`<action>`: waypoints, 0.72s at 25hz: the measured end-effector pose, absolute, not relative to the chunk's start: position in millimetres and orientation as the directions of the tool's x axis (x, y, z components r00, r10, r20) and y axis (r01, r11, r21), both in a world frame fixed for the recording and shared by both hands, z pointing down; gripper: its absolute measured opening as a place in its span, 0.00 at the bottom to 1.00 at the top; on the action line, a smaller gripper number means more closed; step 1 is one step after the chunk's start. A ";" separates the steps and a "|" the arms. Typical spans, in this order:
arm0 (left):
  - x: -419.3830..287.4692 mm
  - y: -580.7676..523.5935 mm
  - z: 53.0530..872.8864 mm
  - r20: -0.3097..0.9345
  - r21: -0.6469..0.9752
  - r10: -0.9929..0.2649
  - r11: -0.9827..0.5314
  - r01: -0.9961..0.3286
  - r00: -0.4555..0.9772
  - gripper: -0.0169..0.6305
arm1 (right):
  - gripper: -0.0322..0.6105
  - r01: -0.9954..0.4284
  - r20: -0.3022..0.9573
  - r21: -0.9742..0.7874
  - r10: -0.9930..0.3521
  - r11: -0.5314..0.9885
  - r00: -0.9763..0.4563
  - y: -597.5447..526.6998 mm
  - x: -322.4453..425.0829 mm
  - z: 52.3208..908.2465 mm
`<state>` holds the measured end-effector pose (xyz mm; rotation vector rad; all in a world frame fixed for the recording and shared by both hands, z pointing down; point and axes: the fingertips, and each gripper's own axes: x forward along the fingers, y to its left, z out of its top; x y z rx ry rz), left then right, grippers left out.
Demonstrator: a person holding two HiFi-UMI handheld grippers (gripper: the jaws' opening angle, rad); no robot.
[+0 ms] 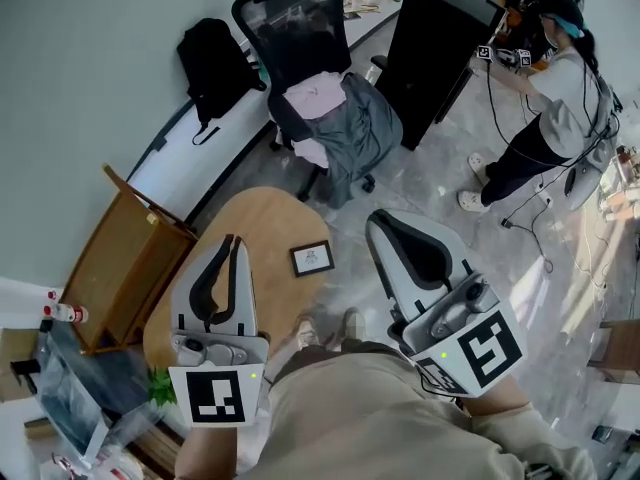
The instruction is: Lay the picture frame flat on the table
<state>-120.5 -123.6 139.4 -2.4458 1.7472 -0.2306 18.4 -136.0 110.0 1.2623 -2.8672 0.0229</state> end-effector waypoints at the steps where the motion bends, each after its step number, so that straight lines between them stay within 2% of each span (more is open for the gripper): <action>1: -119.3 -118.9 135.2 0.045 -0.192 -0.946 -0.325 -0.926 0.322 0.05 | 0.06 -0.739 0.007 -0.002 -0.739 0.674 -0.674 -131.6 20.7 104.9; 13: -113.0 -88.9 130.0 0.055 -0.223 -0.937 -0.348 -0.911 0.344 0.05 | 0.04 -0.715 0.020 0.100 -0.720 0.692 -0.693 -97.3 17.7 92.0; 18: -104.9 -91.8 127.2 0.051 -0.221 -0.934 -0.356 -0.908 0.353 0.05 | 0.04 -0.711 0.030 0.069 -0.714 0.699 -0.699 -100.8 18.8 97.1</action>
